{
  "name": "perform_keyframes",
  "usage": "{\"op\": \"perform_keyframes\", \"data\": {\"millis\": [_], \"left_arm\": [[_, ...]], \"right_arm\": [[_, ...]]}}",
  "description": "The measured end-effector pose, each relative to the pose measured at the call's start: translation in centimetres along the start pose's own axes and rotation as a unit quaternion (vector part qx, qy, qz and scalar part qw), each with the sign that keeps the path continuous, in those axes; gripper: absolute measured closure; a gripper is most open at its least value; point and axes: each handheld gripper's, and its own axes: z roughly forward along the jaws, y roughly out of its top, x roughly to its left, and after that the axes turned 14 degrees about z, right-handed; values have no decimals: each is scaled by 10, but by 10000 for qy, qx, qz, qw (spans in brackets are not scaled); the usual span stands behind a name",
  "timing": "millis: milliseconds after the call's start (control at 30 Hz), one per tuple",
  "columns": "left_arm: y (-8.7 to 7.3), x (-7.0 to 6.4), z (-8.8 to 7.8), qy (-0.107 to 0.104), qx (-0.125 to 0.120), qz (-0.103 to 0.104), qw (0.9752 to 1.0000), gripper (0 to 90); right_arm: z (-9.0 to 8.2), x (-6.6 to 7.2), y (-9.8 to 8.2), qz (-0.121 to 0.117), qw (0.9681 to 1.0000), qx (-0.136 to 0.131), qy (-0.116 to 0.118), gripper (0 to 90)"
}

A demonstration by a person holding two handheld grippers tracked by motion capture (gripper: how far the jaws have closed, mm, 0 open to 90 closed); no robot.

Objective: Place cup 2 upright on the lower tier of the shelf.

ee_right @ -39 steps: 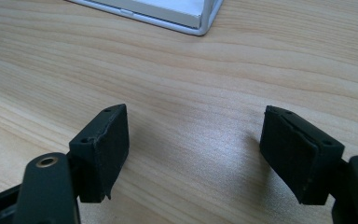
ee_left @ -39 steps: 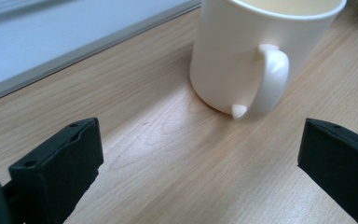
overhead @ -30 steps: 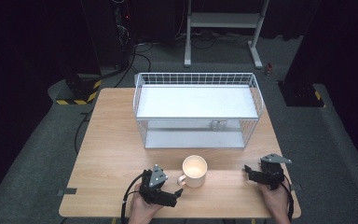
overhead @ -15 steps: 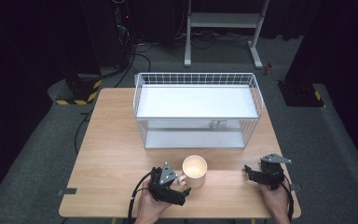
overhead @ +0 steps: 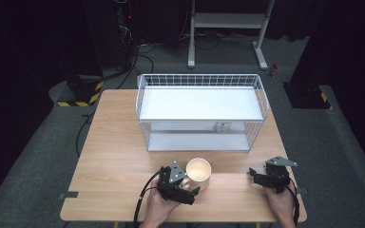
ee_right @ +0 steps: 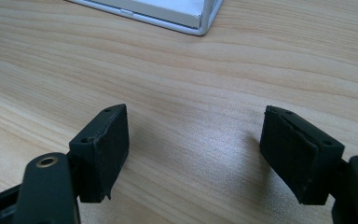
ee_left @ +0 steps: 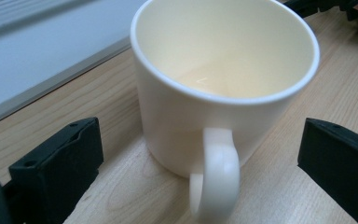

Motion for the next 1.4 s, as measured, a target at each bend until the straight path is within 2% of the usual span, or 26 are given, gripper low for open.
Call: {"op": "perform_keyframes", "data": {"millis": [367, 400, 867, 1400], "left_arm": [[9, -1, 11, 31, -69, 21, 10000, 2], [10, -2, 13, 45, -67, 73, 9999, 2], [15, -2, 25, 99, -70, 94, 9999, 30], [17, -6, 30, 211, -169, 192, 9994, 90]], "right_arm": [[0, 0, 0, 0, 10000, 0, -1, 239], [0, 0, 0, 0, 10000, 1, -1, 239], [0, 0, 0, 1, 10000, -1, -1, 239], [0, 0, 0, -1, 10000, 0, -1, 239]]}}
